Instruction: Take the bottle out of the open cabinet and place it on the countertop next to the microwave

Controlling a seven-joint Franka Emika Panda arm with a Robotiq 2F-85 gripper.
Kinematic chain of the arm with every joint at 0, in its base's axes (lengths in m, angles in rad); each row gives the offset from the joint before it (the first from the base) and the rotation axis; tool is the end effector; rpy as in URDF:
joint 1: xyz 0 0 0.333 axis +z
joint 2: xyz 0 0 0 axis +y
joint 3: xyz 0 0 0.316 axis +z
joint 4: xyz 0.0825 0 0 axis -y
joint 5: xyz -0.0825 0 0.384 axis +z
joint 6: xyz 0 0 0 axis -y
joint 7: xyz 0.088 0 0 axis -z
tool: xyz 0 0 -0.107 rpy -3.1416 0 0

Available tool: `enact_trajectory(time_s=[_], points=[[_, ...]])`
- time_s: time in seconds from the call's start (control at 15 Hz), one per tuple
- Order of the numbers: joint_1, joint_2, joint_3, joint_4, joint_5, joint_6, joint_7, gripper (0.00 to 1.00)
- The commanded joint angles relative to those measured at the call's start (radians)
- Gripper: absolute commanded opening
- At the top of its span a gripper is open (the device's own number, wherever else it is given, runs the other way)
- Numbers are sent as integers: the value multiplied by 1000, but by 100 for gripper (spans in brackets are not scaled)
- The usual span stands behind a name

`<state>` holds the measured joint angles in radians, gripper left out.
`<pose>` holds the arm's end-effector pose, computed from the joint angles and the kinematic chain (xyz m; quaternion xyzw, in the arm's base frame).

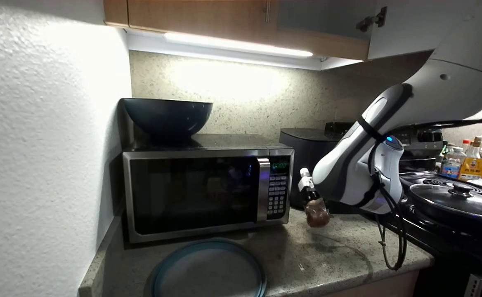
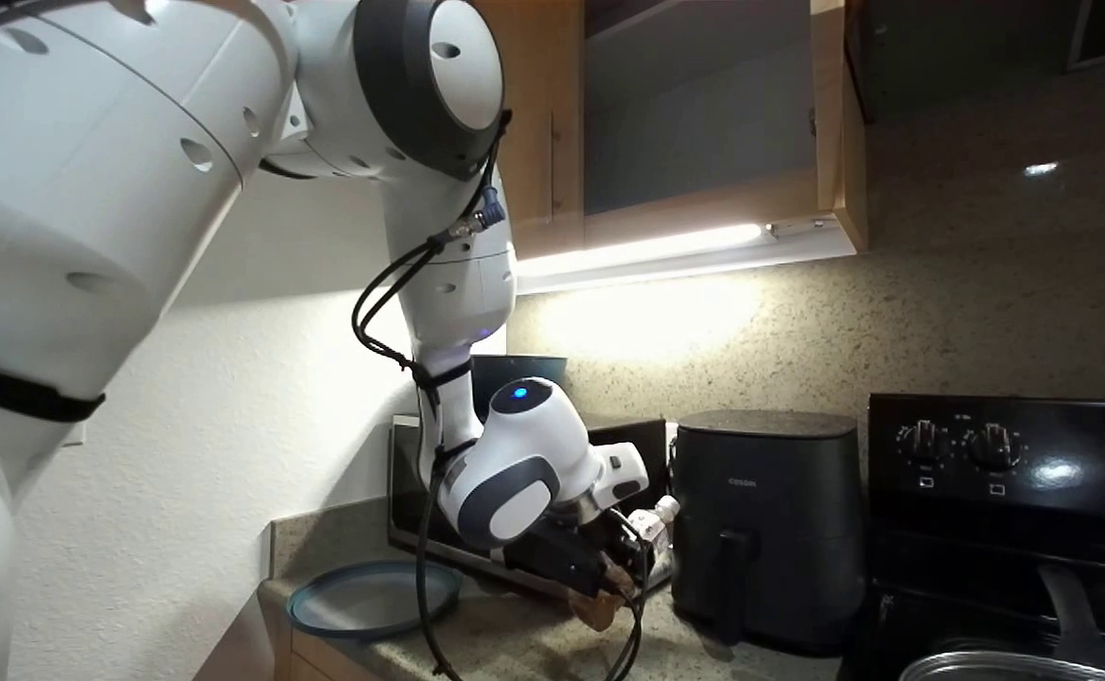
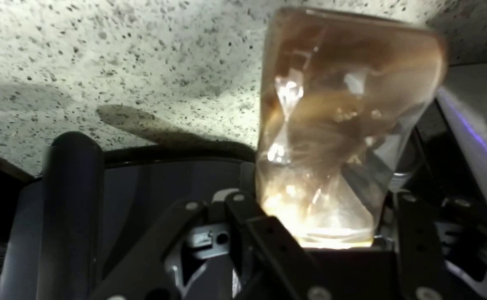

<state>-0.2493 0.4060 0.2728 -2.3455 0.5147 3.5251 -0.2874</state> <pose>0.5473 -0.0498 0.2474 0.9219 -0.1423 0.3603 0.0011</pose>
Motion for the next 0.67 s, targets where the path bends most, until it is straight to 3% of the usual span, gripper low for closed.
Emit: enact_trajectory(time_s=[0.0, 0.07, 0.13, 0.6], points=[[101, -16, -129, -17, -127, -17, 144, 29], [133, -21, -170, 7, -129, -39, 153, 29], [192, -17, -220, 61, -14, -54, 77, 29], [748, 92, -741, 207, 179, -53, 123, 29]])
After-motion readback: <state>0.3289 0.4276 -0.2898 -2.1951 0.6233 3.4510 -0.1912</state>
